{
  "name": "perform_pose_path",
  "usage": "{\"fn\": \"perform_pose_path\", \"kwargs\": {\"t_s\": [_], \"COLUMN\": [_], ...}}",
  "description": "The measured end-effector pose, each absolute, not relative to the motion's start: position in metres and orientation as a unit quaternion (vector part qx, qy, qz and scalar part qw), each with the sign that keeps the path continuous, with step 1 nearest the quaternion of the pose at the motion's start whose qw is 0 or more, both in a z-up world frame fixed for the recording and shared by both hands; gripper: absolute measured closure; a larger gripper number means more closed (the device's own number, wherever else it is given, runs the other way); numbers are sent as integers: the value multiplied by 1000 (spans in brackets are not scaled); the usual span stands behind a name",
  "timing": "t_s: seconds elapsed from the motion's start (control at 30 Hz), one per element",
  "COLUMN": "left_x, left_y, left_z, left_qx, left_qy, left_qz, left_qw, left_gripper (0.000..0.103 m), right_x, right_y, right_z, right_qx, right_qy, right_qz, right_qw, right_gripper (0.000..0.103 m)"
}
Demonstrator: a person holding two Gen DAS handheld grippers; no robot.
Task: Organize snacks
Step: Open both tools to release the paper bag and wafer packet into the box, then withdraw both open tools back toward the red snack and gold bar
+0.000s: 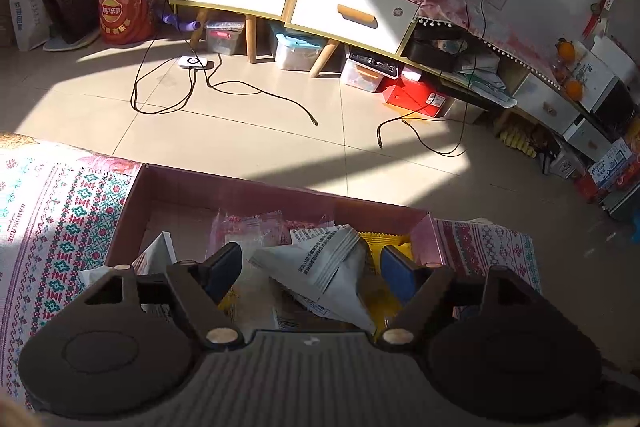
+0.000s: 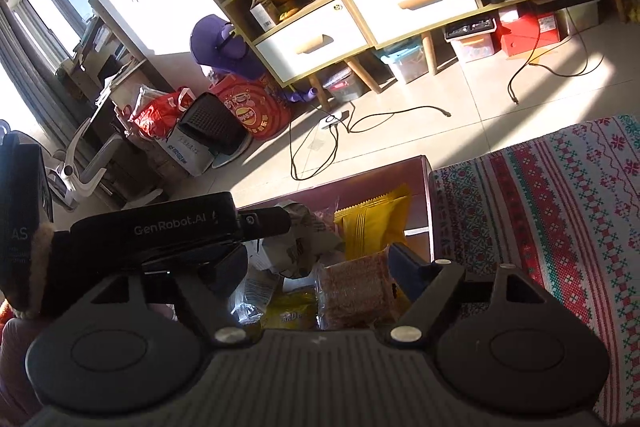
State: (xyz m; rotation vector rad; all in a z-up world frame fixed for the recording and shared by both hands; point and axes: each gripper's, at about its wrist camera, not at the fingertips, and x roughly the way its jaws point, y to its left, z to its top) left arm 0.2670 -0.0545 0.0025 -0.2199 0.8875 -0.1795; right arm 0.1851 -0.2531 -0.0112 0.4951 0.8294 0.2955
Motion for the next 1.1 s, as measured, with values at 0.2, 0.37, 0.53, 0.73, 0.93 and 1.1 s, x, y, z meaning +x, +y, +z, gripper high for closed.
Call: {"fn": "perform_pose_path", "kwargs": {"t_s": [0.2, 0.37, 0.53, 0.73, 0.93, 1.1], "left_x": [253, 234, 209, 180, 155, 143], "left_y": [-47, -41, -27, -9, 6, 16], "left_z": [11, 16, 20, 17, 14, 7], "left_qx": [-114, -107, -107, -102, -88, -82], "left_qy": [425, 425, 418, 409, 393, 401], "left_qz": [-91, -103, -114, -126, -133, -132], "left_qw": [893, 893, 895, 898, 905, 903], "left_gripper": [20, 17, 15, 12, 2, 0], "right_x": [181, 170, 156, 133, 110, 95], "right_y": [-252, -246, -241, -230, -214, -206], "right_z": [-4, 7, 16, 27, 30, 32], "right_qx": [228, 195, 161, 105, 51, 33], "right_qy": [396, 393, 398, 401, 407, 401], "right_qz": [138, 144, 149, 148, 144, 135], "right_qw": [879, 887, 891, 898, 900, 906], "right_gripper": [25, 20, 17, 7, 3, 1]}}
